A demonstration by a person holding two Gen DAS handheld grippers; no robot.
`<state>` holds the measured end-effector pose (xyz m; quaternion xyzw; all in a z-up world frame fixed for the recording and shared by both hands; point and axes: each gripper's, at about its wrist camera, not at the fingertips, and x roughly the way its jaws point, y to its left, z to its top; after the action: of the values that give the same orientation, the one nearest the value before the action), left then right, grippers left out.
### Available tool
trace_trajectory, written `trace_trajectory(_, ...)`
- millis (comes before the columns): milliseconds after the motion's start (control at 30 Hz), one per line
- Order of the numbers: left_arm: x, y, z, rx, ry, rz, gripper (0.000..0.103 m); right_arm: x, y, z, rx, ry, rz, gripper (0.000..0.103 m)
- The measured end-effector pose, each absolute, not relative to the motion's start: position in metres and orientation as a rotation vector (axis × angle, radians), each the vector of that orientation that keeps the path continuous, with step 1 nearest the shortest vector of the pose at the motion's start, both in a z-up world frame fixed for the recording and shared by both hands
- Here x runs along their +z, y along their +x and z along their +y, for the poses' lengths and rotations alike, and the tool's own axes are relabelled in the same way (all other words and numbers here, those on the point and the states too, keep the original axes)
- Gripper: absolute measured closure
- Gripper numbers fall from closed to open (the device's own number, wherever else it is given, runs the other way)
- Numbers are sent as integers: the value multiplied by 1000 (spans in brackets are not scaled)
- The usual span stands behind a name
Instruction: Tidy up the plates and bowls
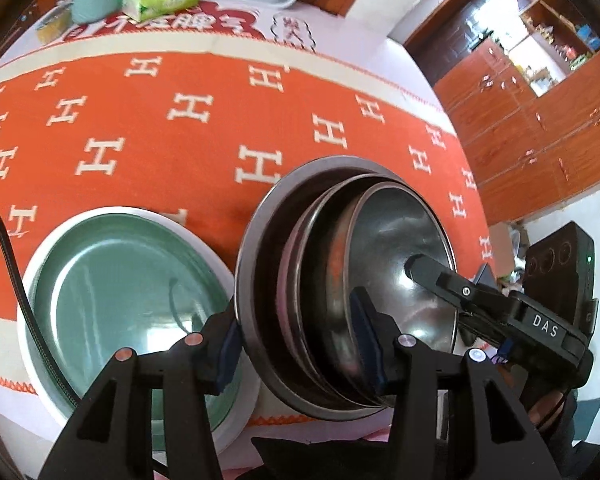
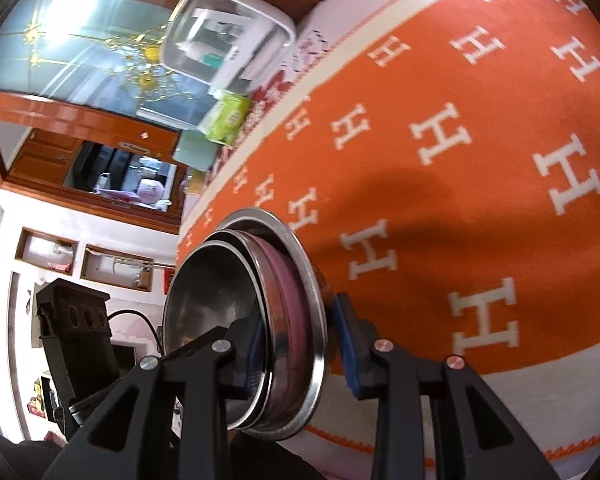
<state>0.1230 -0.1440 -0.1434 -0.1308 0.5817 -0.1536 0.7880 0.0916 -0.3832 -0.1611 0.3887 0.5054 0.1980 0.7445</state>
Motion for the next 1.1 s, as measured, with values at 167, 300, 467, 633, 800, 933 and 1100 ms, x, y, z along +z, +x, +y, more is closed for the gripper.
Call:
trace_trajectory(167,-132,114,-117,-312,-313,1207,55,-148,92,-361,478,822,1080,71)
trace_trajectory(300,-128,107,-94,-297,-347,1182,55,-141,94,-341,506,798,1074,71)
trace_trajectory(467,-126,98,-64,-270,-387,1171,55,-136,94,-313,538,758,1087,71)
trace_trajectory(633,-129,93,-37,-244,-412,1192,55,-133,93,-287,546,720,1110,71)
trace_trajectory(800,-134,90,-16,-224,-414,1223,55,-132,91,-265,539,683,1134,71)
trace_trajectory(933,-142,92,-2,-216,-419,1260,55,-135,89,-251,520,667,1166,71)
trace_trajectory(1100,-153,96,8,-224,-408,1309,56,-140,87,-238,486,665,1198,69)
